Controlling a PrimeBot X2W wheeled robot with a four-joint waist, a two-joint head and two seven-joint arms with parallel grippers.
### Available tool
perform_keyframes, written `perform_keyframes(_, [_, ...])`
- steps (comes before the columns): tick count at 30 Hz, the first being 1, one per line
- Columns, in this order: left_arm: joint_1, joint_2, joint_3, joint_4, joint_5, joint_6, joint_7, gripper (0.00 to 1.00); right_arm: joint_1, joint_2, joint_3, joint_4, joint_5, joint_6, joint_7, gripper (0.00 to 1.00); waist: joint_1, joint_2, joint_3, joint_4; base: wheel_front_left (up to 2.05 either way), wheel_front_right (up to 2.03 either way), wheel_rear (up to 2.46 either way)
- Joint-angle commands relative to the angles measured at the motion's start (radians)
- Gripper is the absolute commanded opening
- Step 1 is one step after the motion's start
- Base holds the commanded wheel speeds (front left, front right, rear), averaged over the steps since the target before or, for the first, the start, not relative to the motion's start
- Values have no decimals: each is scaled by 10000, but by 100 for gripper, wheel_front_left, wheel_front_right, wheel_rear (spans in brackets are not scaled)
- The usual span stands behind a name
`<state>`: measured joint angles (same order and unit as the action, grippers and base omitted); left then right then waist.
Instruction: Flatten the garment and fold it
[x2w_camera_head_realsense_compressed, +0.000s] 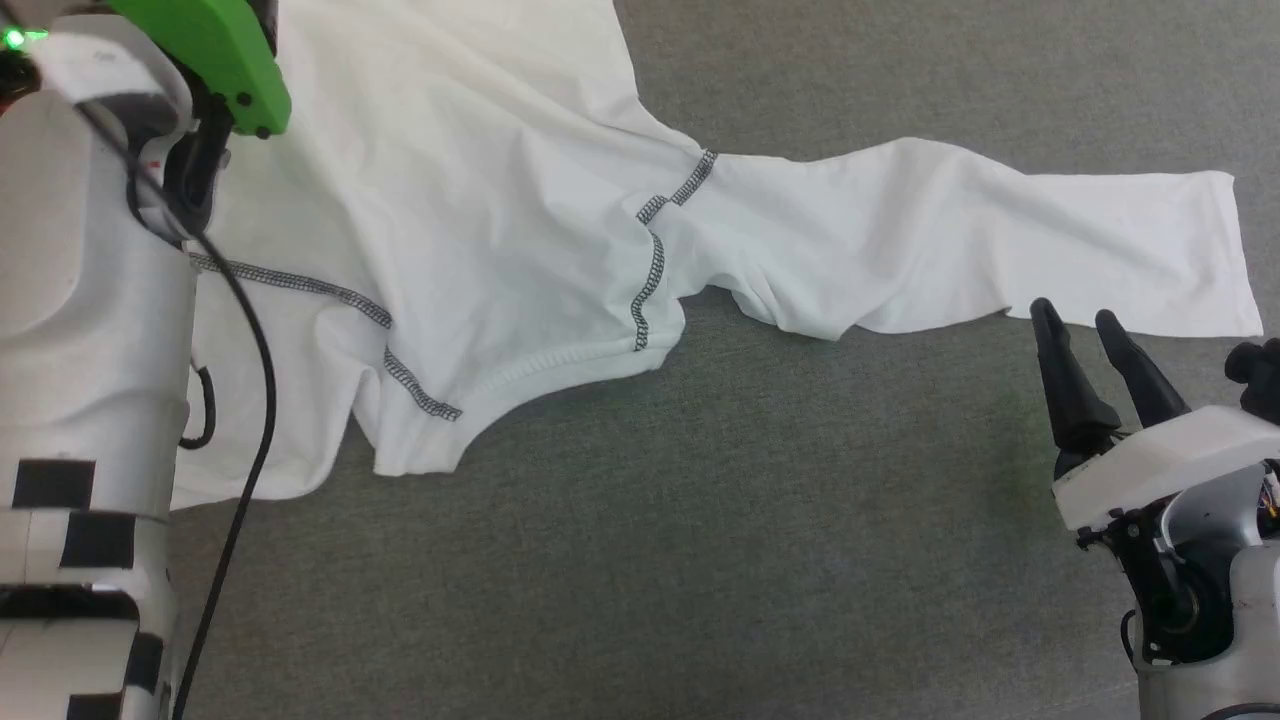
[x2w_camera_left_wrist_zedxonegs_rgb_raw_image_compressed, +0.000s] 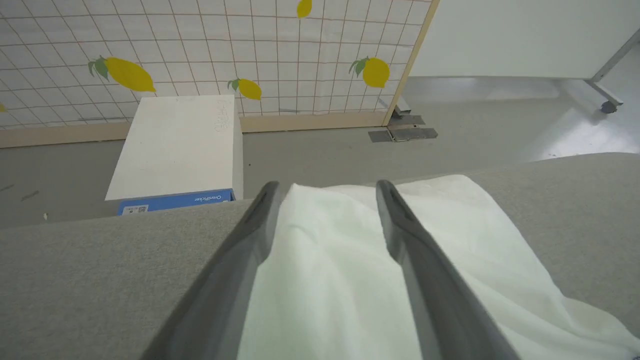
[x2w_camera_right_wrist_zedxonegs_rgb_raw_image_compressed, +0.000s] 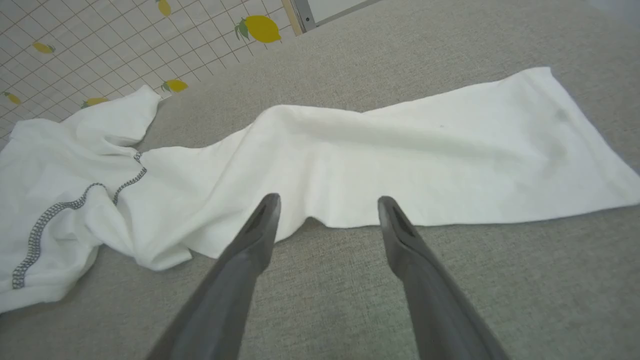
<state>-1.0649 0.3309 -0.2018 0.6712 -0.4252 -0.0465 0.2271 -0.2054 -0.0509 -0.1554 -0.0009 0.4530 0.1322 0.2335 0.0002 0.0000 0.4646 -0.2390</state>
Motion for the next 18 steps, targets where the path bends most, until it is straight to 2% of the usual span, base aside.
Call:
perform_keyframes(1, [350,32,151,-322,-191,-139,-455,100,-77,6,26,-61,-143,-15,54,100,-2,0,-498,435,0,0,0])
perform_keyframes(4, [1183,160,491,-1162,-415,-226,-1537,100,62,6,93,-182,-322,-15,313,100,-2,0,-892,729,0,0,0])
perform_keyframes(9, [3778,352,1065,-2899,-315,386,-3330,100,411,7,337,-434,-806,-15,1148,100,-2,0,-1563,1290,0,0,0])
perform_keyframes(13, [5954,-50,1671,-4018,-572,1186,-4149,100,519,7,811,-446,-1166,-15,1942,100,-2,0,-1946,1587,0,0,0])
perform_keyframes(18, [8272,-918,2002,-5073,-1046,1803,-4434,100,179,-61,1476,-91,-2116,-15,2786,100,-2,0,-2260,1835,0,0,0])
